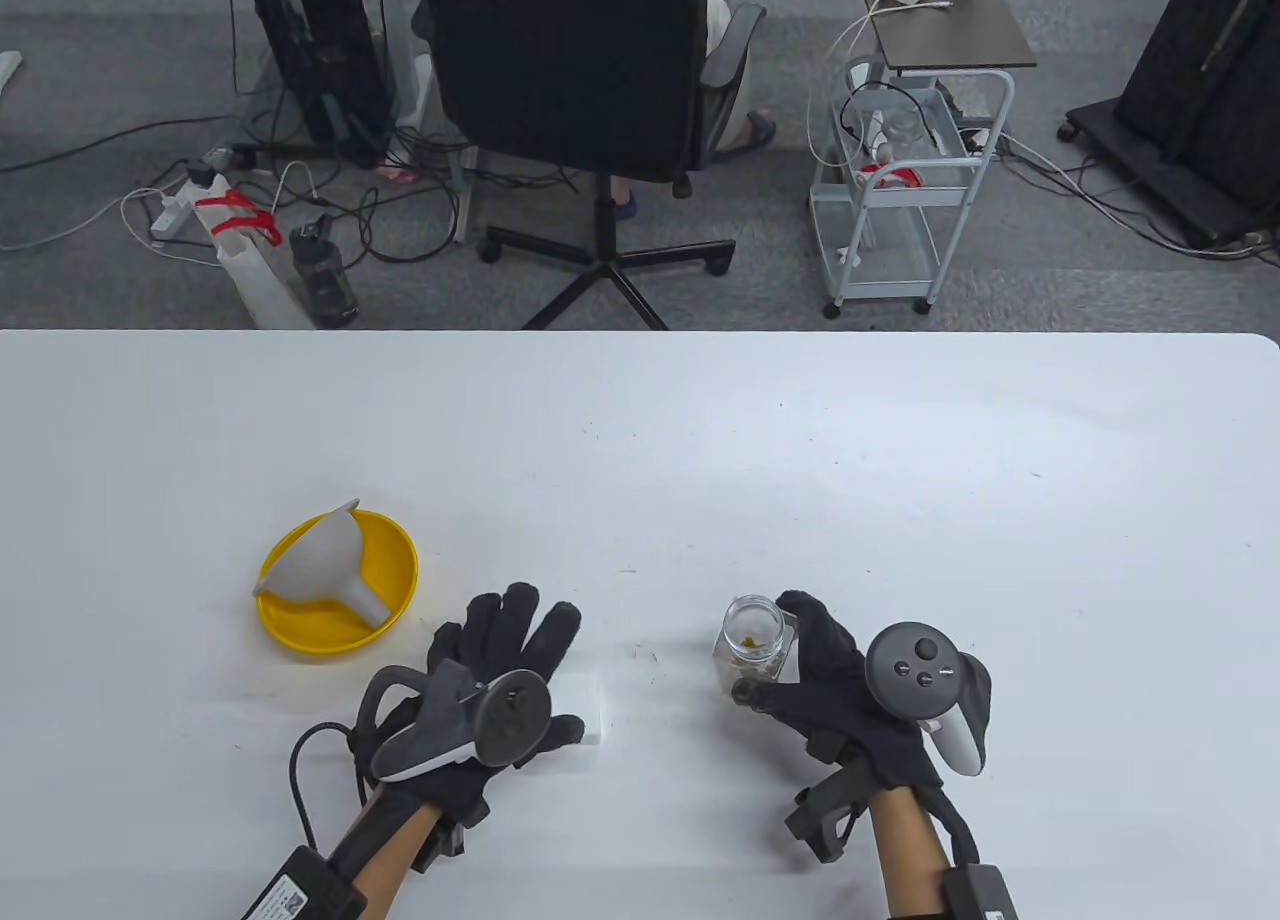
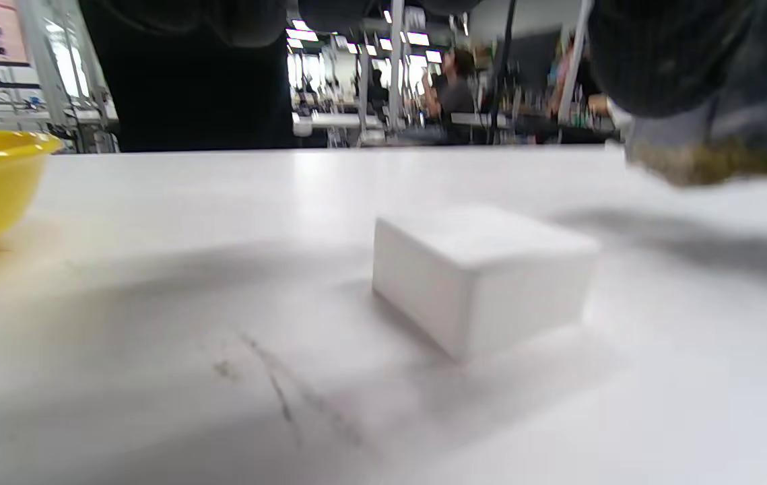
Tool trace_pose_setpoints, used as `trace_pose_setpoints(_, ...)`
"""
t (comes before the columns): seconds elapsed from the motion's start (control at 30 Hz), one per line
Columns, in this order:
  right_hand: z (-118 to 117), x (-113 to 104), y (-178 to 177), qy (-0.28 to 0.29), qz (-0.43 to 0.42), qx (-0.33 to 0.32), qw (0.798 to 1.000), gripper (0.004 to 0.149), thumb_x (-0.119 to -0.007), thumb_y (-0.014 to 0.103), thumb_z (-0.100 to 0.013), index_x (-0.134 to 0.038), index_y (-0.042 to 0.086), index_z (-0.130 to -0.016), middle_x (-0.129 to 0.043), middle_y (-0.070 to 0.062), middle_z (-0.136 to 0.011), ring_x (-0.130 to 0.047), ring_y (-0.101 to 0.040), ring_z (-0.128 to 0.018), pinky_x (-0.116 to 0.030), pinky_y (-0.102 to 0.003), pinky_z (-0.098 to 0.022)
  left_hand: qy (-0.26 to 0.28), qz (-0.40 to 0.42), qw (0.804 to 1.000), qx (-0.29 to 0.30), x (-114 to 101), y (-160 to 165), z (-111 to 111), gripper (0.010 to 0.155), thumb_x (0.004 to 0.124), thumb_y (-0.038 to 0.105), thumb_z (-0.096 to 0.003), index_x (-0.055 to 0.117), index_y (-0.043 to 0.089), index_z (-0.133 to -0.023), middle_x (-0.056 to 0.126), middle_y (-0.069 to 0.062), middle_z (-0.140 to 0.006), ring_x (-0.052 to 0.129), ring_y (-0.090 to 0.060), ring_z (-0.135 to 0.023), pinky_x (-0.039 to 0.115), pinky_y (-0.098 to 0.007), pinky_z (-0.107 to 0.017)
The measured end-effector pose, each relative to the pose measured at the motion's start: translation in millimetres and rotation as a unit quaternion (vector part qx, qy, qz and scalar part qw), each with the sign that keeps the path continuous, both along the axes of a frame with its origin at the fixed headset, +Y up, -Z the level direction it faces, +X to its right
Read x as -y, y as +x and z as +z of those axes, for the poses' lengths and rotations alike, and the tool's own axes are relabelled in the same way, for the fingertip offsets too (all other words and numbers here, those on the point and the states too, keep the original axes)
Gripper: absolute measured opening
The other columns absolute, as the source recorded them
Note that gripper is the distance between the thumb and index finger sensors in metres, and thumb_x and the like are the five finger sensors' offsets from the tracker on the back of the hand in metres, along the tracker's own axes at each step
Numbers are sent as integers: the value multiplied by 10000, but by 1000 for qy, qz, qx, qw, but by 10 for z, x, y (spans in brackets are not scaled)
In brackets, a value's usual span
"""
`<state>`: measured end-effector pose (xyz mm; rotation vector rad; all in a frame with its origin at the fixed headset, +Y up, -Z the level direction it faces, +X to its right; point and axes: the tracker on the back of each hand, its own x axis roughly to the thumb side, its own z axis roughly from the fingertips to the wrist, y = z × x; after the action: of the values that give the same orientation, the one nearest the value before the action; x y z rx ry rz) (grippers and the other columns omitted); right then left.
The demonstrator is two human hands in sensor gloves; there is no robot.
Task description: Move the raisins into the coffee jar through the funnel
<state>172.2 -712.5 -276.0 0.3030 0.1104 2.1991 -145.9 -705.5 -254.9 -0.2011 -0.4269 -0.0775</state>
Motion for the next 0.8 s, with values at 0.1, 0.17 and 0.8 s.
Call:
trace_pose_setpoints(0.1,14,-27,12,9,17,8,1000,963,-906,466,-508,-274,49,-1103,-369,-360,-1143,-384,-645,-1018,-406,-809,-664,-44,-43,998,15,75,159,-48,975,769,667,-508,211,310,-1224,301,-173,-1336,404,-532,-1181,444,-730,-765)
trace_pose_setpoints(0.17,16,-28,13,8,18,9,1000,962,-905,466,-510,-273,48,-1103,-373,-359,-1142,-383,-646,-1017,-404,-809,-663,-77,-58,995,14,127,225,-83,975,801,637,-507,227,310,-1225,342,-156,-1338,443,-513,-1183,455,-725,-766)
trace_pose_setpoints(0.8,37,-42,-75,18,25,-6,1000,964,-906,467,-508,-271,45,-1098,-463,-326,-1106,-425,-630,-1011,-407,-811,-660,53,166,985,11,-414,338,-17,833,782,582,-557,412,230,-1214,702,-115,-1199,802,-351,-999,619,-595,-731)
